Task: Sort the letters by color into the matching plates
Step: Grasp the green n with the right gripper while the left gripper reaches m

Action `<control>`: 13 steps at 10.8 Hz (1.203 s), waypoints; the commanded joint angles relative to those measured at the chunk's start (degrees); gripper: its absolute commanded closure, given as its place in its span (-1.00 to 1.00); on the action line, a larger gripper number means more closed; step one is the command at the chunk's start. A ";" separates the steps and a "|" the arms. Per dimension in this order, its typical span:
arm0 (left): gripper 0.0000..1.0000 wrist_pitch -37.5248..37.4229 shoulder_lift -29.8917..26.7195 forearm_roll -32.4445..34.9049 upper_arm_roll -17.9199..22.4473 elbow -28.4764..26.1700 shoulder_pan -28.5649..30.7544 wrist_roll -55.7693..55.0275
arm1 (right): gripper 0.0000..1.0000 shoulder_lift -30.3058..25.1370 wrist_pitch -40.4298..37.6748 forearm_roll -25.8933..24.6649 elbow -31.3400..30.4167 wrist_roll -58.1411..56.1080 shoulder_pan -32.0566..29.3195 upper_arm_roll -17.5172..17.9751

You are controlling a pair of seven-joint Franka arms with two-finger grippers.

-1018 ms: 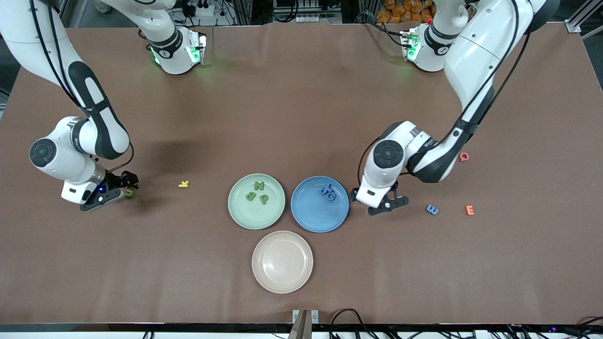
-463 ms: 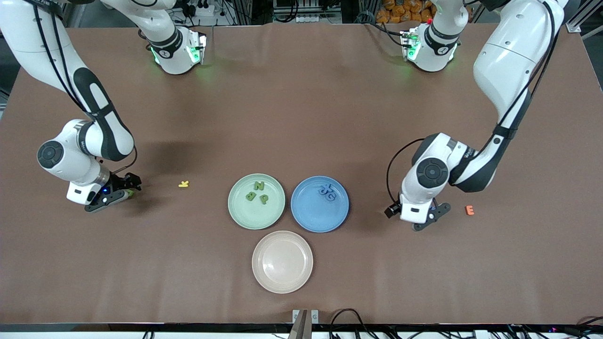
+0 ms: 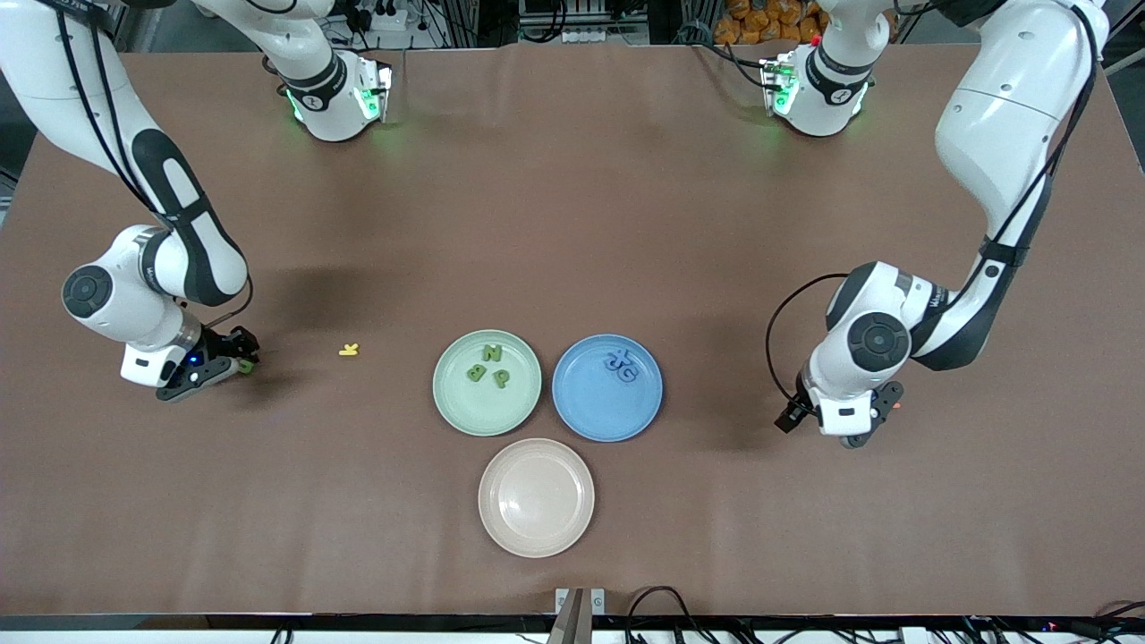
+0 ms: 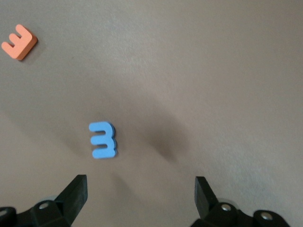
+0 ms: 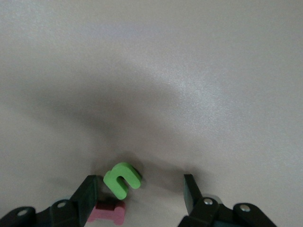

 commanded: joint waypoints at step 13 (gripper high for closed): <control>-1.00 8.96 -0.35 0.60 -1.10 -7.40 7.57 4.35 | 0.27 0.07 2.16 0.36 -1.41 -1.08 -0.16 0.77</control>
